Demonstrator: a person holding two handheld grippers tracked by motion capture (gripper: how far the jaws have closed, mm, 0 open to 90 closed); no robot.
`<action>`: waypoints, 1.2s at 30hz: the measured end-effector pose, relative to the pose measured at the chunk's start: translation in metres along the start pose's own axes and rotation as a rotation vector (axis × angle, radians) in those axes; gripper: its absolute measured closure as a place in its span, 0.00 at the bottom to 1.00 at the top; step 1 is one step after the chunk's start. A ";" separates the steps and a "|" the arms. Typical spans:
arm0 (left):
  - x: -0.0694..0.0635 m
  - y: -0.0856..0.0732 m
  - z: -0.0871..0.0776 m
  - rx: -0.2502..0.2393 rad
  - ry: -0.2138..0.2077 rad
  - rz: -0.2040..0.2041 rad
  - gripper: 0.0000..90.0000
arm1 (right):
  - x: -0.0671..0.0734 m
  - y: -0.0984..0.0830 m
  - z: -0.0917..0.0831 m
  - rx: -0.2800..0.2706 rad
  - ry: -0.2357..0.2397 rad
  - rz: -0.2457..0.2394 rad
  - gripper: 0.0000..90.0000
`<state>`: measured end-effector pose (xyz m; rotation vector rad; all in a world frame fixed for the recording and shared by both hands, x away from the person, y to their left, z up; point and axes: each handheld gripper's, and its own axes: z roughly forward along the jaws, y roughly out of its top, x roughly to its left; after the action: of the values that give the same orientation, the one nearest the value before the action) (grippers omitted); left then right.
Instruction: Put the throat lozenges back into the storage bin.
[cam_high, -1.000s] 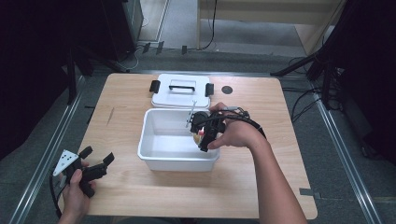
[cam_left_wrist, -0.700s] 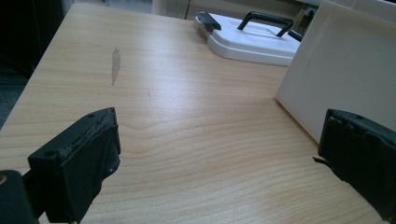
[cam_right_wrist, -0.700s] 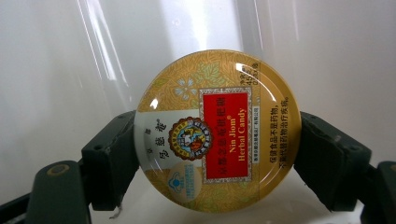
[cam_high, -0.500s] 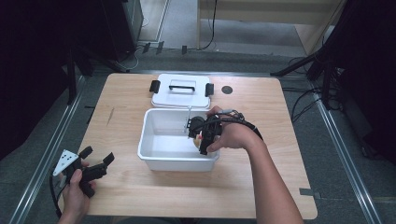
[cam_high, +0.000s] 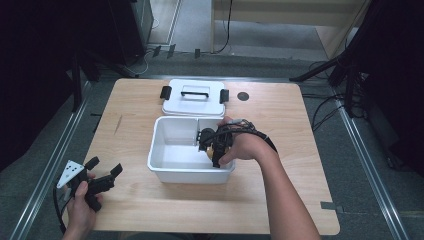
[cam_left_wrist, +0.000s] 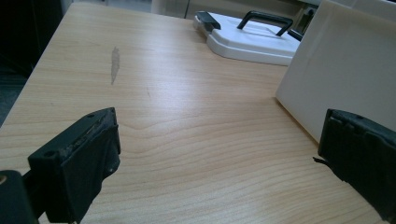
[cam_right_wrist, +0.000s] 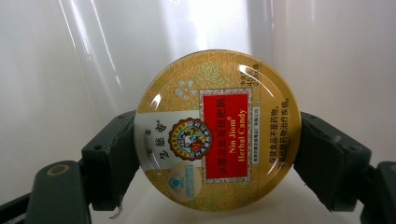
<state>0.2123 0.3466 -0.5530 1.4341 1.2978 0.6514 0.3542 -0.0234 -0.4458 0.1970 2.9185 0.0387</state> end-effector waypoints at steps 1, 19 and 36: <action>0.000 0.000 0.000 -0.001 0.000 -0.002 0.00 | 0.000 0.000 0.000 0.000 0.000 0.000 0.23; 0.001 0.000 0.000 0.003 0.000 -0.005 0.00 | 0.000 0.006 0.007 0.057 -0.017 0.033 0.22; 0.001 0.000 0.000 0.001 0.000 -0.009 0.00 | -0.001 -0.005 -0.022 -0.076 -0.036 0.061 0.32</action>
<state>0.2127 0.3471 -0.5531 1.4283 1.3042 0.6446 0.3498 -0.0285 -0.4240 0.2709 2.8686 0.1540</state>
